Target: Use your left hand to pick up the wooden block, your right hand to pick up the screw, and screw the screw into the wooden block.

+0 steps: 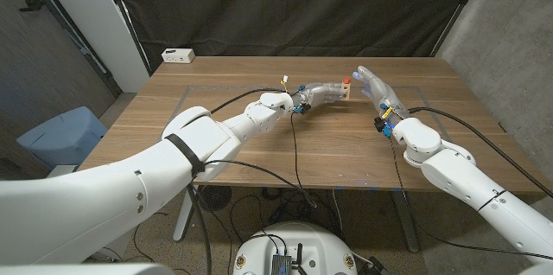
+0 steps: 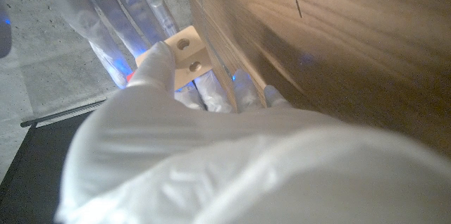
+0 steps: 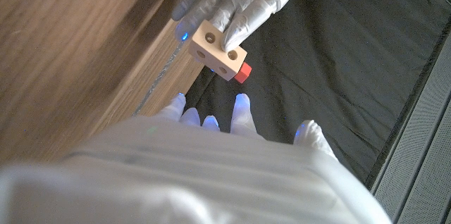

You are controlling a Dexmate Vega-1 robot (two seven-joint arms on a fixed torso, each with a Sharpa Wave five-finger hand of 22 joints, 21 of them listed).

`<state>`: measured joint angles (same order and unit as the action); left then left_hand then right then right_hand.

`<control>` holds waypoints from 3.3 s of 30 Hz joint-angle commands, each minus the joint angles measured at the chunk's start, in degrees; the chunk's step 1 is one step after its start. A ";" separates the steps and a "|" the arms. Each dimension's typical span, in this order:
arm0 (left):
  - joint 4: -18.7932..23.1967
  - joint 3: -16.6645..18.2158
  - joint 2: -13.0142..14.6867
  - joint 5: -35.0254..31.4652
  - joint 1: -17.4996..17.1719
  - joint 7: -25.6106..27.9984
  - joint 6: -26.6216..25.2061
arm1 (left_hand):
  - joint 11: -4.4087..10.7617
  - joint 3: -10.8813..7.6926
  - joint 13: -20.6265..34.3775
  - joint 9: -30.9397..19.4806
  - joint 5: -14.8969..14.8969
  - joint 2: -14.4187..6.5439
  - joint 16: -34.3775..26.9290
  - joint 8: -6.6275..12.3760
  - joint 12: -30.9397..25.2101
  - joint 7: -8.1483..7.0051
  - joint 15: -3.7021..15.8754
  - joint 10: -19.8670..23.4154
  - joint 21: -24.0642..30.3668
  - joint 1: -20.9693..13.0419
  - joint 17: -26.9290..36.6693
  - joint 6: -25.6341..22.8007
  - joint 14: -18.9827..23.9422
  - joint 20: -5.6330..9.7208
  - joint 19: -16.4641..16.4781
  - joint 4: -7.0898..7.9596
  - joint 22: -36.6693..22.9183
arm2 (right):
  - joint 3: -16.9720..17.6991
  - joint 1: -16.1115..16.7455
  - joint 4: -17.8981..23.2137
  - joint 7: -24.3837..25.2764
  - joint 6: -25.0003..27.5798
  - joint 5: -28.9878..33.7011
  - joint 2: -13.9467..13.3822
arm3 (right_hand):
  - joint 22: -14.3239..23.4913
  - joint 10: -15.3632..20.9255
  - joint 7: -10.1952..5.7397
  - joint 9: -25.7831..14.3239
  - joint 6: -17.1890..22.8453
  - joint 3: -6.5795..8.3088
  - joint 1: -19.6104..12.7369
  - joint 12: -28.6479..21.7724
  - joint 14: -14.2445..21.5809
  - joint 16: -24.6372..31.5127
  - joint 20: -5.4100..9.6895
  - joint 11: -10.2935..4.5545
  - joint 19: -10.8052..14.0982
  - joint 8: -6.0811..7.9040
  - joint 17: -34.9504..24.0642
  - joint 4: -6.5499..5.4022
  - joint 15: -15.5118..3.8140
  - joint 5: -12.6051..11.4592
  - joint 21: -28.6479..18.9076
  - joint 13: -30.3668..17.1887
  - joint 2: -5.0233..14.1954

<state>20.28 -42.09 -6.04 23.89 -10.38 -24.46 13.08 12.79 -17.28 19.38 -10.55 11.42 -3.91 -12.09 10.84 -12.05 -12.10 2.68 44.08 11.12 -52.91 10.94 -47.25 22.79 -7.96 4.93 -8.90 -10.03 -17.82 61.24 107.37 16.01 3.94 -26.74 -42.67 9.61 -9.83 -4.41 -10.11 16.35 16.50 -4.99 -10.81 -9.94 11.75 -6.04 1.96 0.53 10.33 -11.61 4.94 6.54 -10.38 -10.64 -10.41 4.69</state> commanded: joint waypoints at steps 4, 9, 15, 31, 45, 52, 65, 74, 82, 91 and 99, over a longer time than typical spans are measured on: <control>0.06 0.19 0.19 0.06 -0.24 -0.58 0.67 | -0.23 -0.21 0.15 -0.30 0.27 -0.26 -0.19 0.52 -0.38 0.69 3.30 0.29 0.26 0.22 0.15 -1.02 0.13 -0.10 -0.22 0.20 -0.24 | -1.28 -2.00 -2.67 -1.58 -0.03 -1.06 0.83 | 0.16 -1.80 -0.06 -0.13 -0.28 0.17 0.36 -0.06 -4.60 -0.08 -0.40 0.24 -0.07 -0.05 -0.09 -0.06 0.52 -0.23 -0.26 -0.09 -0.40; 0.04 0.20 0.18 0.03 -0.23 -0.51 0.52 | -0.23 -0.21 0.15 -0.30 0.27 -0.28 -0.19 0.50 -0.37 0.56 3.29 0.25 0.27 0.27 0.16 -0.99 0.14 -0.13 -0.21 0.23 -0.24 | -1.73 -2.48 -3.19 -1.81 -0.02 -1.16 1.07 | 0.17 -2.02 -0.15 -0.13 -0.45 0.15 0.43 0.01 -4.73 -0.12 -0.44 0.08 -0.17 -0.09 -0.11 -0.08 0.51 -0.23 -0.22 -0.10 -0.44; 0.03 0.22 0.12 0.03 -0.18 -0.21 0.25 | -0.23 -0.25 0.15 -0.30 0.28 -0.31 -0.19 0.51 -0.37 0.55 3.24 0.26 0.26 0.21 0.16 -1.01 0.13 -0.16 -0.24 0.20 -0.24 | -1.99 -2.65 -3.22 -1.80 0.01 -1.11 1.04 | 0.17 -2.09 -0.14 -0.13 -0.47 0.15 0.45 0.01 -4.74 -0.12 -0.46 0.10 -0.18 -0.06 -0.11 -0.08 0.53 -0.25 -0.22 -0.11 -0.46; 0.00 0.09 0.06 0.02 -0.03 0.26 -0.33 | -0.22 -0.26 0.15 -0.30 0.29 -0.37 -0.20 0.49 -0.36 0.60 3.24 0.23 0.29 0.22 0.17 -0.95 0.13 -0.15 -0.17 0.23 -0.24 | -2.48 -3.05 -3.19 -2.14 0.21 -1.27 0.95 | 0.17 -2.12 -0.19 -0.13 -0.40 0.24 0.39 -0.04 -4.78 -0.14 -0.46 0.14 -0.18 0.05 -0.08 -0.03 0.51 -0.30 -0.24 -0.13 -0.38; -0.02 -0.06 -0.05 0.03 0.02 0.72 -0.75 | -0.24 -0.25 0.15 -0.30 0.29 -0.31 -0.20 0.52 -0.35 0.46 3.27 0.20 0.29 0.22 0.15 -1.04 0.17 -0.16 -0.18 0.20 -0.24 | -2.87 -3.19 -2.74 -2.52 0.65 -1.28 0.63 | 0.17 -2.11 -0.18 -0.13 -0.28 0.28 0.39 -0.09 -4.72 -0.12 -0.41 0.14 -0.10 0.13 -0.07 -0.01 0.48 -0.32 -0.27 -0.13 -0.35; -0.03 -0.05 -0.13 0.13 -0.07 0.75 -0.89 | -0.23 -0.25 0.15 -0.30 0.30 -0.35 -0.20 0.50 -0.38 0.49 3.23 0.27 0.29 0.26 0.17 -0.99 0.16 -0.19 -0.16 0.24 -0.24 | -2.94 -2.89 -2.15 -2.44 0.62 -1.20 0.48 | 0.17 -2.11 -0.19 -0.13 -0.25 0.31 0.37 -0.11 -4.69 -0.10 -0.38 0.09 -0.06 0.15 -0.06 0.01 0.46 -0.32 -0.28 -0.14 -0.34; 0.00 -0.07 -0.11 0.17 -0.23 0.30 -0.45 | -0.22 -0.30 0.15 -0.30 0.32 -0.32 -0.19 0.54 -0.37 0.65 3.22 0.24 0.29 0.09 0.13 -1.10 0.18 -0.12 -0.18 0.12 -0.25 | -2.53 -1.64 -0.63 -1.67 1.03 -1.29 -0.01 | 0.17 -2.13 -0.20 -0.14 -0.14 0.37 0.39 -0.13 -4.65 -0.08 -0.40 0.11 -0.03 0.21 -0.06 0.00 0.46 -0.33 -0.29 -0.14 -0.27; 0.04 0.17 -0.01 0.26 -0.55 -0.47 0.46 | -0.22 -0.34 0.15 -0.31 0.34 -0.45 -0.19 0.51 -0.37 0.60 3.18 0.24 0.29 0.11 0.16 -1.02 0.14 -0.21 -0.17 0.18 -0.25 | -2.20 -0.68 0.51 -1.19 1.26 -1.26 -0.46 | 0.17 -2.11 -0.20 -0.14 -0.10 0.41 0.37 -0.16 -4.65 -0.09 -0.37 0.09 0.01 0.22 -0.06 0.01 0.43 -0.34 -0.30 -0.15 -0.23; 0.06 0.34 -0.01 0.29 -0.79 -1.01 1.05 | -0.23 -0.29 0.16 -0.31 0.33 -0.36 -0.20 0.50 -0.37 0.49 3.20 0.26 0.30 0.17 0.15 -1.00 0.18 -0.17 -0.15 0.19 -0.25 | -2.00 0.14 1.47 -0.71 1.47 -1.23 -0.68 | 0.17 -2.11 -0.12 -0.14 -0.06 0.45 0.37 -0.17 -4.61 -0.07 -0.36 0.14 0.00 0.24 -0.06 0.01 0.40 -0.35 -0.29 -0.15 -0.19; 0.09 0.47 0.09 0.24 -0.97 -1.45 1.50 | -0.25 -0.27 0.16 -0.31 0.33 -0.31 -0.20 0.47 -0.36 0.61 3.22 0.23 0.30 0.21 0.14 -0.93 0.20 -0.16 -0.13 0.19 -0.24 | -1.81 0.84 2.27 -0.39 1.66 -1.17 -0.94 | 0.17 -2.08 -0.15 -0.14 0.01 0.47 0.41 -0.20 -4.55 -0.04 -0.33 0.11 0.02 0.26 -0.06 0.00 0.40 -0.34 -0.29 -0.15 -0.18; 0.09 0.48 0.04 0.14 -0.96 -1.50 1.47 | -0.23 -0.28 0.16 -0.31 0.32 -0.32 -0.22 0.51 -0.38 0.65 3.22 0.27 0.30 0.19 0.15 -1.01 0.24 -0.16 -0.14 0.18 -0.24 | -1.62 1.28 2.80 -0.24 1.86 -1.17 -1.19 | 0.17 -2.09 -0.12 -0.15 0.06 0.48 0.43 -0.20 -4.54 -0.04 -0.32 0.11 0.03 0.27 -0.06 0.01 0.38 -0.34 -0.29 -0.15 -0.20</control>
<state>20.30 -41.70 -6.02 24.08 -11.25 -25.70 14.32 12.79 -17.32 19.37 -10.54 11.42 -3.83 -12.09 10.84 -12.05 -12.06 2.67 44.07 11.12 -52.99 10.94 -47.22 22.79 -7.96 4.93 -8.99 -10.03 -19.70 61.78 109.31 15.42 5.46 -27.97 -43.51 9.61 -9.83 -4.72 -10.02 16.04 16.50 -4.77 -10.81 -9.84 11.75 -6.26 1.95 0.31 10.40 -11.59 4.94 6.64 -10.38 -10.64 -10.42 4.47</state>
